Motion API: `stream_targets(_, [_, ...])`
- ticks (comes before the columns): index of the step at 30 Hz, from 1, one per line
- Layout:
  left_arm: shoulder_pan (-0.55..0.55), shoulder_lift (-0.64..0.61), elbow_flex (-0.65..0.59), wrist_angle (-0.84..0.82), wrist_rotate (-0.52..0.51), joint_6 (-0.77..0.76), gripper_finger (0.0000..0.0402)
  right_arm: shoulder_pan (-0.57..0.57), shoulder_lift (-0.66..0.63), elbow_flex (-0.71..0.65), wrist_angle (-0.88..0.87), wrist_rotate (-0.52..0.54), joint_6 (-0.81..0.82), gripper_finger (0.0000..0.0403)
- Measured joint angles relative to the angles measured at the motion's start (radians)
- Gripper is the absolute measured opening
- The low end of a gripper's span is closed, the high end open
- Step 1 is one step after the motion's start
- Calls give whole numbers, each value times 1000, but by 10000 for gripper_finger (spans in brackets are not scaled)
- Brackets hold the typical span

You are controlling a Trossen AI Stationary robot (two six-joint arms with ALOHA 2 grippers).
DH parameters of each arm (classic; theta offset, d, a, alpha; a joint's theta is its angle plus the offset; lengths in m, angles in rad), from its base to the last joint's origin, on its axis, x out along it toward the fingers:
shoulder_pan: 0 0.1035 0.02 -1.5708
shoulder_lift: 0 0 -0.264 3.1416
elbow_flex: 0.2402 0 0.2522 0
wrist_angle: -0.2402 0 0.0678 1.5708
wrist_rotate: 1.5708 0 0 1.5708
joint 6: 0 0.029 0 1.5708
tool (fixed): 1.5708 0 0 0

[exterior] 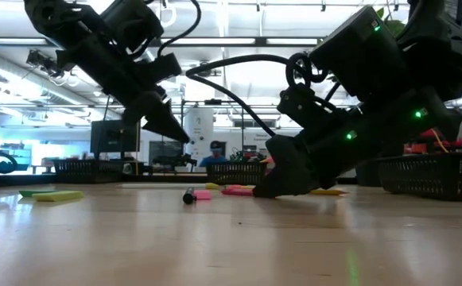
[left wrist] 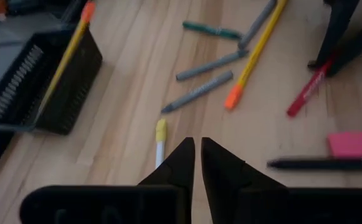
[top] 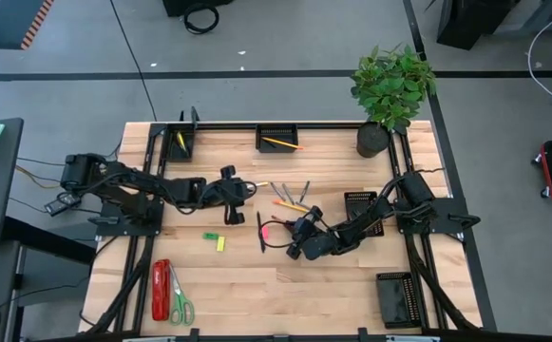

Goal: Sort crayons/erasers/pens/pencils in bins
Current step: Put the red crayon into the middle right black bin

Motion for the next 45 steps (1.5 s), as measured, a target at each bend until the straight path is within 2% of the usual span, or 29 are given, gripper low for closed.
stream_targets(3, [-7, 18, 0, 25, 0, 7, 39, -1, 0, -1, 0, 11, -3, 31])
stream_targets(8, [-21, 66, 0, 57, 0, 8, 38, -3, -23, -4, -34, 29, -9, 36])
stream_targets(13, [-21, 113, 1, 81, 0, 8, 29, -5, -167, -9, -220, 88, -12, 37])
stream_targets(17, [-20, 135, 0, 104, 0, 23, 29, 17, -337, -9, -489, 127, 93, 37])
stream_targets(21, [-20, 135, 0, 127, 0, 54, 31, 57, -525, -5, -763, 154, 278, 37])
stream_targets(25, [-20, 134, 1, 173, 0, 94, 25, 128, -660, -6, -1063, 111, 548, 37])
stream_targets(28, [-17, 134, 1, 203, 0, 129, 20, 199, -712, -6, -1258, 68, 744, 37])
stream_targets(35, [-7, 134, 0, 265, 0, 166, 23, 343, -730, -5, -1597, 4, 1135, 37])
stream_targets(39, [0, 134, 1, 266, 2, 166, 22, 406, -719, -5, -1727, -45, 1334, 38])
stream_targets(45, [7, 134, 1, 257, 3, 160, 15, 455, -674, -19, -1744, -146, 1469, 38])
